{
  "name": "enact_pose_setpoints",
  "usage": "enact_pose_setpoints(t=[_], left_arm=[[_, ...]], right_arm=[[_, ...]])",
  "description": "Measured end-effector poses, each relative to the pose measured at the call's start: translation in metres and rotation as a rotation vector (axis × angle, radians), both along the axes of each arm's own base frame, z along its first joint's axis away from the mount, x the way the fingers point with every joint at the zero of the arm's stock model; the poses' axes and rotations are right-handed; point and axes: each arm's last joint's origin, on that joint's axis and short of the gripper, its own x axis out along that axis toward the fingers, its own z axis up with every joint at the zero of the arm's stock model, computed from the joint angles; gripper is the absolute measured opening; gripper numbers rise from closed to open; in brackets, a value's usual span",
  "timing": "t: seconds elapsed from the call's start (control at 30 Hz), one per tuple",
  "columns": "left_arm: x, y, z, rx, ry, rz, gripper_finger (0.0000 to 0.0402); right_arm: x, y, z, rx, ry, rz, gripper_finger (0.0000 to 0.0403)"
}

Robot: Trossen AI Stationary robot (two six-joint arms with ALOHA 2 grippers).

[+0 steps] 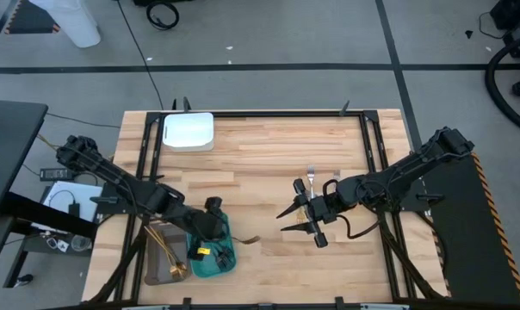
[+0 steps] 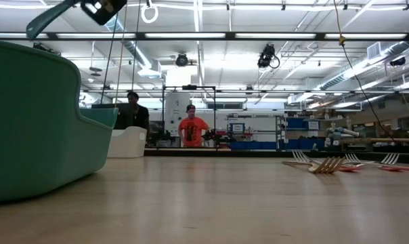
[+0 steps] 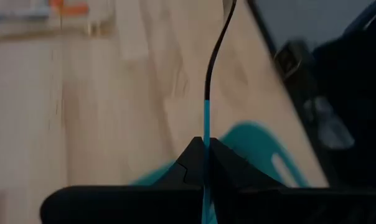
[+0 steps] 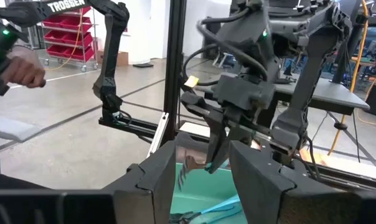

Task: Sort silverware by color (type)
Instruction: Put the blue fork into the green bin

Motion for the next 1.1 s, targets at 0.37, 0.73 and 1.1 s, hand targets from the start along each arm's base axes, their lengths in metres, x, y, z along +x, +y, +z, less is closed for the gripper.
enact_pose_setpoints(t=[0.37,0.73,1.1], left_arm=[[-0.016,0.009,-0.014,0.149,0.197,-0.044,0.0014],[-0.014,0.006,-0.012,0.219,0.391,-0.076,0.0014],[0.009,-0.012,-0.014,0.400,0.603,-0.225,0.0014]], right_arm=[[0.001,-0.002,-0.003,0.000,0.035,-0.007,0.0160],[0.007,-0.004,-0.010,0.007,0.059,-0.024,0.0160],[0.017,-0.008,-0.021,0.015,0.084,-0.045,0.0160]])
